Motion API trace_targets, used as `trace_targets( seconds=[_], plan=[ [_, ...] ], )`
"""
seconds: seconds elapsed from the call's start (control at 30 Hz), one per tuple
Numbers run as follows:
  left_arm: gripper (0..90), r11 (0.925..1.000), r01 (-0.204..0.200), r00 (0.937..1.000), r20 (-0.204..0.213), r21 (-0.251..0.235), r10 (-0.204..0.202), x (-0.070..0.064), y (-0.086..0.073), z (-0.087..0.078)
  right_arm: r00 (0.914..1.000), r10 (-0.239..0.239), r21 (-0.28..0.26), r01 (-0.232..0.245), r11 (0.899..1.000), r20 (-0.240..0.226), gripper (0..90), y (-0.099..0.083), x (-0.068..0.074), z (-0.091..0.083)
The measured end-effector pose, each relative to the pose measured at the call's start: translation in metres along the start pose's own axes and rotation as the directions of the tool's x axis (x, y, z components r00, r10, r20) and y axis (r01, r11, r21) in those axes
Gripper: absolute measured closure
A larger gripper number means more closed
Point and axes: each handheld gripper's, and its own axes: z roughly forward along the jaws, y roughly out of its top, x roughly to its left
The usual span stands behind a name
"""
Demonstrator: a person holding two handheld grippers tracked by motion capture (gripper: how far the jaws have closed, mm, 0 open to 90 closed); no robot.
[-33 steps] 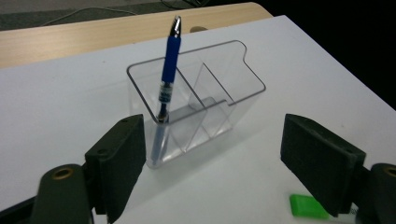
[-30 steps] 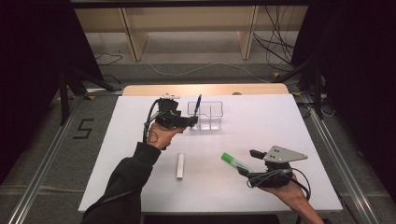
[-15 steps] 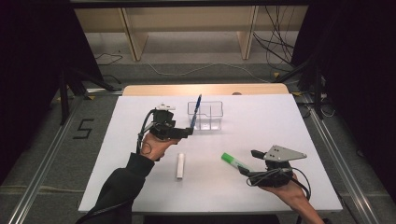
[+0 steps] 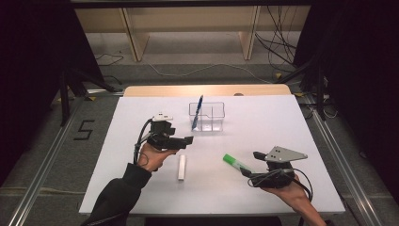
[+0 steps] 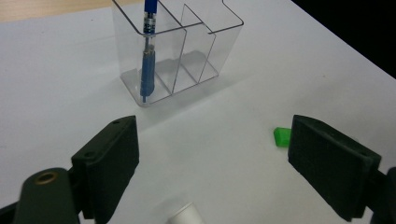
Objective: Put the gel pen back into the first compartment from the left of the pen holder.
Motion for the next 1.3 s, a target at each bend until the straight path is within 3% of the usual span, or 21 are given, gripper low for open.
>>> trace_targets(
  seconds=[0.77, 1.3],
  plan=[
    [16.0, 0.9988, -0.015, 0.9993, 0.033, -0.047, 0.017, -0.003, -0.018, -0.018, 0.9997, 0.021, 0.023, -0.021, 1.000, 0.012, 25.8, -0.002, -0.005, 0.001],
    [15.9, 0.9963, -0.017, 0.9995, 0.026, -0.084, 0.019, -0.001, -0.039, -0.036, 0.9998, 0.012, 0.061, -0.012, 0.998, 0.013, 25.5, 0.003, -0.006, 0.009]
  ],
)
